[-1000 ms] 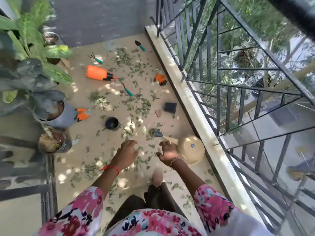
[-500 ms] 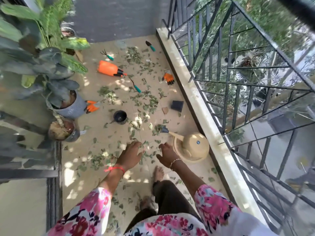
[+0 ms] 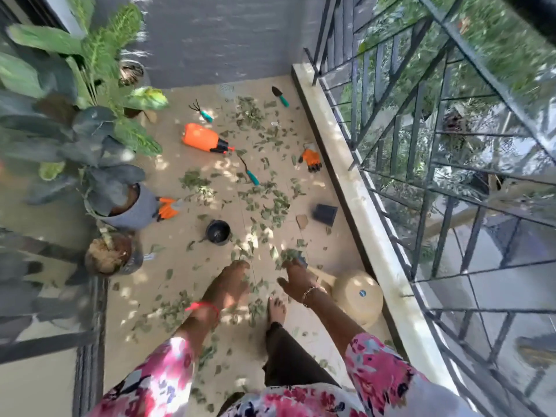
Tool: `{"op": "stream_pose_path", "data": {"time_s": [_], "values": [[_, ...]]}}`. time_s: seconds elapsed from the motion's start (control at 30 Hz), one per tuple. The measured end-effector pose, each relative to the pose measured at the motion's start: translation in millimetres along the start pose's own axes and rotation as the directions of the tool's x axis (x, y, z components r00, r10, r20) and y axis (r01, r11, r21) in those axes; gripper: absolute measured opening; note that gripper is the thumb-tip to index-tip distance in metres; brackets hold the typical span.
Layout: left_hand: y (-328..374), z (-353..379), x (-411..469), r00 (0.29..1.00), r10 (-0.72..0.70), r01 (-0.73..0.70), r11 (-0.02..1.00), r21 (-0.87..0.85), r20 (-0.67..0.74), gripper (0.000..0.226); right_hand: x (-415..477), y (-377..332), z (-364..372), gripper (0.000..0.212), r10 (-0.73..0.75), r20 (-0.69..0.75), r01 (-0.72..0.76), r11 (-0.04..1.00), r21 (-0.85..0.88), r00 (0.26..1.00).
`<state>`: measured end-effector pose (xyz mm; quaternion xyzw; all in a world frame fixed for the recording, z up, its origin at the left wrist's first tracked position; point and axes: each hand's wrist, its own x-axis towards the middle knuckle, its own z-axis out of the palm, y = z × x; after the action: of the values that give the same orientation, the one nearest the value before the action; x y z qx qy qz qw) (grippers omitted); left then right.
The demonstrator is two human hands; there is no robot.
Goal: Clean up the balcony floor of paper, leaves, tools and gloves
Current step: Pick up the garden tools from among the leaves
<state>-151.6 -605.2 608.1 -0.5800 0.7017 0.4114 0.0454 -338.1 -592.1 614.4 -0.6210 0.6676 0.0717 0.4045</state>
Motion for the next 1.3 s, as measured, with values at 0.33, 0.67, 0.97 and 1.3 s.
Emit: {"op": "stream_pose_path", "data": {"time_s": [0.33, 0.67, 0.97, 1.3], "values": [[48, -108, 121, 0.966, -0.087, 0.068, 0.994, -0.085, -0.245, 0.024, 122, -9, -136, 0.036, -0.044, -0.048, 0.042, 0.998, -0.045, 0.998], [39, -212, 278, 0.958, -0.172, 0.154, 0.983, -0.096, -0.229, 0.019, 272, -26, -235, 0.033, 0.018, 0.008, -0.018, 0.998, -0.065, 1.0], [31, -330, 418, 0.977, -0.164, 0.155, 0.985, -0.075, -0.137, 0.019, 417, -51, -355, 0.035, 0.052, 0.048, -0.051, 0.998, -0.026, 0.997], [47, -412, 617, 0.968, -0.213, 0.198, 0.973, -0.121, -0.13, 0.012, 621, -35, -484, 0.029, 0.012, 0.02, -0.014, 0.997, 0.078, 1.0]]}}
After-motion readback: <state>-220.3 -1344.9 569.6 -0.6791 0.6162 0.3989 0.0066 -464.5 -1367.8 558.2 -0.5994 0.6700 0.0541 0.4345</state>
